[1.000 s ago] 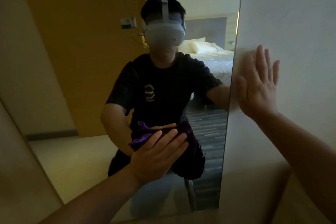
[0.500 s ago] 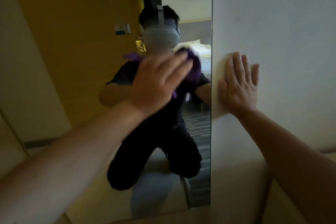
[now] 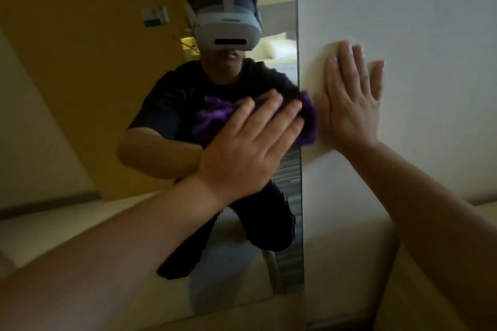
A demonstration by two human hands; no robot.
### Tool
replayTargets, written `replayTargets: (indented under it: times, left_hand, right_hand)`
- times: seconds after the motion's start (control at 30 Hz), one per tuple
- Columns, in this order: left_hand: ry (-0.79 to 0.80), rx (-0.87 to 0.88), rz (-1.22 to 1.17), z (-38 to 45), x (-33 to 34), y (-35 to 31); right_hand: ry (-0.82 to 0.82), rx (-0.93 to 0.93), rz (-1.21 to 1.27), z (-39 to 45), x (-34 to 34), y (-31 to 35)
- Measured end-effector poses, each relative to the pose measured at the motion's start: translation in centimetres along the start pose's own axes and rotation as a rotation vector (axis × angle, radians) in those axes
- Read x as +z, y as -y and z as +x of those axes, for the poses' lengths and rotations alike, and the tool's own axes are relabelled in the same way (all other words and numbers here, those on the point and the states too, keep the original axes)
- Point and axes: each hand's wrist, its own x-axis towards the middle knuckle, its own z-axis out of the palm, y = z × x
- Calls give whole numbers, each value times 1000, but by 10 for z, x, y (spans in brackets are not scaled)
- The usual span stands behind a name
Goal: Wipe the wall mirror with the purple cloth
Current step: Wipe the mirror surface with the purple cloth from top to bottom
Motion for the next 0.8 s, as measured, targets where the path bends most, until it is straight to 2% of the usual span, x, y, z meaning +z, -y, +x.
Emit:
replayTargets:
  times: [0.2,0.3,0.43,0.6,0.7,0.8]
  left_hand:
    - [206,148,-28,-112,24,-87]
    - [235,169,-28,-148,30,-114]
    - [263,198,-46,-157,29,-121]
    - [444,154,-250,-144,14,-112]
    - [452,184,-313,-146,-3,-102]
    - [472,63,-354,-165,-28,-87]
  right_hand:
    - [-44,-40,9,0,3,-4]
    - [-69,-57,-43,0,6,-6]
    - [-18,-20,-73,4,3,-1]
    - [189,39,23,8,-22,5]
    - [292,135,152,12,-47,18]
    - [362,99,138,-9,-70,57]
